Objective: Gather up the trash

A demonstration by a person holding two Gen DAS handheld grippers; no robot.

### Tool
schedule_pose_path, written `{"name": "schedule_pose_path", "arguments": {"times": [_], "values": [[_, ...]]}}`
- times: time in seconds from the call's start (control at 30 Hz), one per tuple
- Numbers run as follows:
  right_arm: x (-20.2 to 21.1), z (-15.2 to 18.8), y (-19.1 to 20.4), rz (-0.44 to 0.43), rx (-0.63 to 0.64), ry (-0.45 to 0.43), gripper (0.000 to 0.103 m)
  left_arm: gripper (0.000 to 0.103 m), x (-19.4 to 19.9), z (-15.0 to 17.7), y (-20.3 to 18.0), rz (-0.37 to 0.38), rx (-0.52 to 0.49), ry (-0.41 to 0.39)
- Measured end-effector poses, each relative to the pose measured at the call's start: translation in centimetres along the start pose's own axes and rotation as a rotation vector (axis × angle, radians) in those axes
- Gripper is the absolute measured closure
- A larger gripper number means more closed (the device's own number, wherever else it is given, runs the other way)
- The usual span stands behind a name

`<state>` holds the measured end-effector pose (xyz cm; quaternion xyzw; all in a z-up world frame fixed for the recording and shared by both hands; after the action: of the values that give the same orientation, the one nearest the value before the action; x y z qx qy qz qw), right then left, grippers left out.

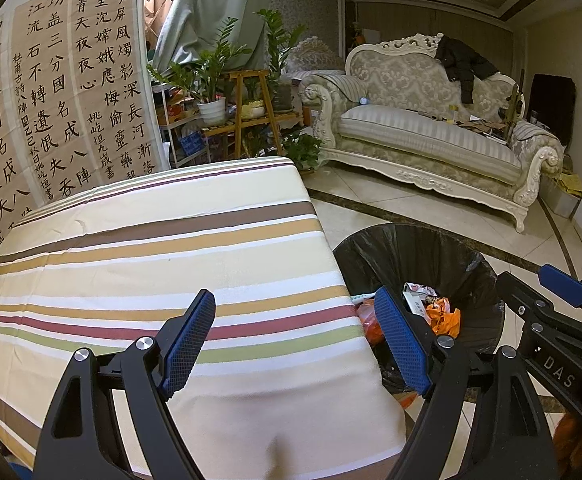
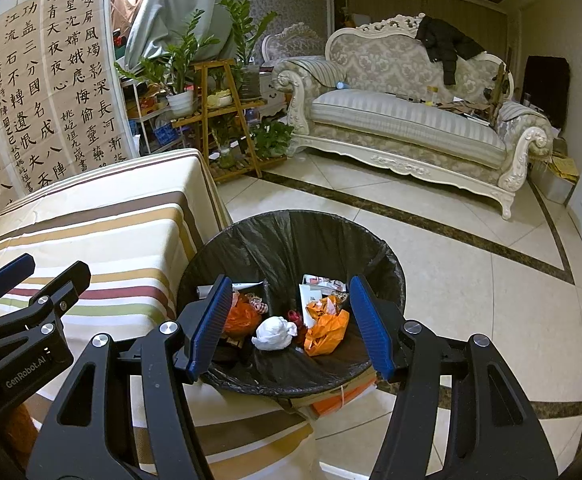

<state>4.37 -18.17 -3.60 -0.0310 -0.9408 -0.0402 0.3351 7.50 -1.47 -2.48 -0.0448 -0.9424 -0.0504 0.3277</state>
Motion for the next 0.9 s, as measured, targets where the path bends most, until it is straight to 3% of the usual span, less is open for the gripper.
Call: {"name": "schedule_pose_path", "arguments": {"times": [0.9], "values": [[-0.02, 0.04, -0.09, 0.000, 0.000, 0.000, 0.044, 0.024, 0.34, 0.17, -0.63, 0.004, -0.007, -0.001]]}}
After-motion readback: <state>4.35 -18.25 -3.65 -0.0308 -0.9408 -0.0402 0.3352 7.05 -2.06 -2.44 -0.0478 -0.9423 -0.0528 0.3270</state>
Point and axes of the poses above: each gripper's, at about its wrist camera, not at the fingertips, and x roughly against the way its jaws point, y to its left, z to its underside, the point moved 4 cm from there along -x, roughly the way its jaws point, and after that the axes turned 3 degrees about -z, right-handed, at the moved point
